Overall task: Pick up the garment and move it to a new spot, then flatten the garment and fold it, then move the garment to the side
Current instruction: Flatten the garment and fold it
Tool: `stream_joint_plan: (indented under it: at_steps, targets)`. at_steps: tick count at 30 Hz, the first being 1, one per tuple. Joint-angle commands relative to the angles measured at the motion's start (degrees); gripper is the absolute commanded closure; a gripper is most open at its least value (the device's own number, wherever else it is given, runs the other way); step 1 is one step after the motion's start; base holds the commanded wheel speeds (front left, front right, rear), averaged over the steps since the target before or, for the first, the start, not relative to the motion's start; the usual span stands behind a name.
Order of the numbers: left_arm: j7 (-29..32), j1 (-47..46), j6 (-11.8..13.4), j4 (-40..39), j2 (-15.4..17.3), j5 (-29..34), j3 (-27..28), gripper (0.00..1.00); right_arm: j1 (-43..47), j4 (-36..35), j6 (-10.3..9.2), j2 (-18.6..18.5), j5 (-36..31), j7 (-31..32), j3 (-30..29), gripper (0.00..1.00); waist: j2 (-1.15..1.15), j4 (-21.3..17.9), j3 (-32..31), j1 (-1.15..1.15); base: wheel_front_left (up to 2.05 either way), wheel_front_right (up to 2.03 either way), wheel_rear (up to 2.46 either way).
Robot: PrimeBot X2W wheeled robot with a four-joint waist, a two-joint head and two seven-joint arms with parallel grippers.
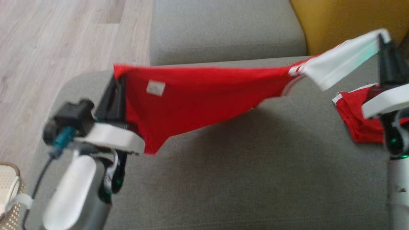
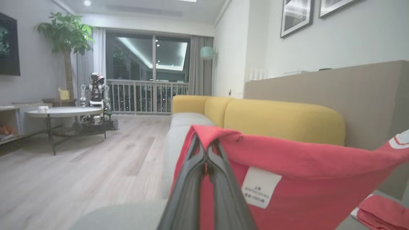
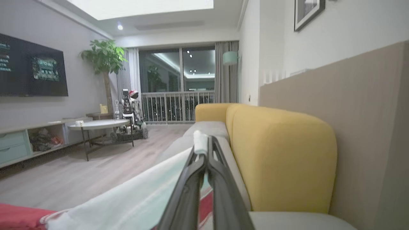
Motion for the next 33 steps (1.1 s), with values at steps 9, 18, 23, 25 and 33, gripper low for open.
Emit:
stream_joint_plan:
  at_steps: [9,18,23,25,33]
  targets:
    - [7.93,-10.4,-0.71,-12.88,5.89,0.4,4.14,1.0,-1.49,-20.94,-0.02,5.1,1.92,9.96,-5.33,1.0,0.0,0.75,-1.0,0.0,0.0,0.0,0.0]
    - [18.82,-21.56,-4.69,-7.36,6.42,-3.61,2.83,1.0,-12.58,-19.17,-0.02,6.39,2.05,21.42,-7.2,1.0,0.0,0.82,5.35,0.0,0.0,0.0,0.0]
    - [21.7,-34.89,-7.12,3.15,4.4,-5.0,2.48,1.0,-28.16,-5.04,-0.02,5.88,0.69,22.91,-4.99,1.0,0.0,0.6,15.16,0.0,0.0,0.0,0.0]
    - [21.01,-41.16,-7.79,8.71,3.65,-4.27,2.4,1.0,-35.61,1.58,-0.02,3.95,-0.41,19.99,-3.03,1.0,0.0,0.53,18.86,0.0,0.0,0.0,0.0]
    - [10.44,-62.09,-6.97,26.87,1.25,0.29,3.21,1.0,-58.77,21.07,-0.02,0.56,-2.79,0.94,-1.41,1.0,0.0,0.96,28.47,0.0,0.0,0.0,0.0]
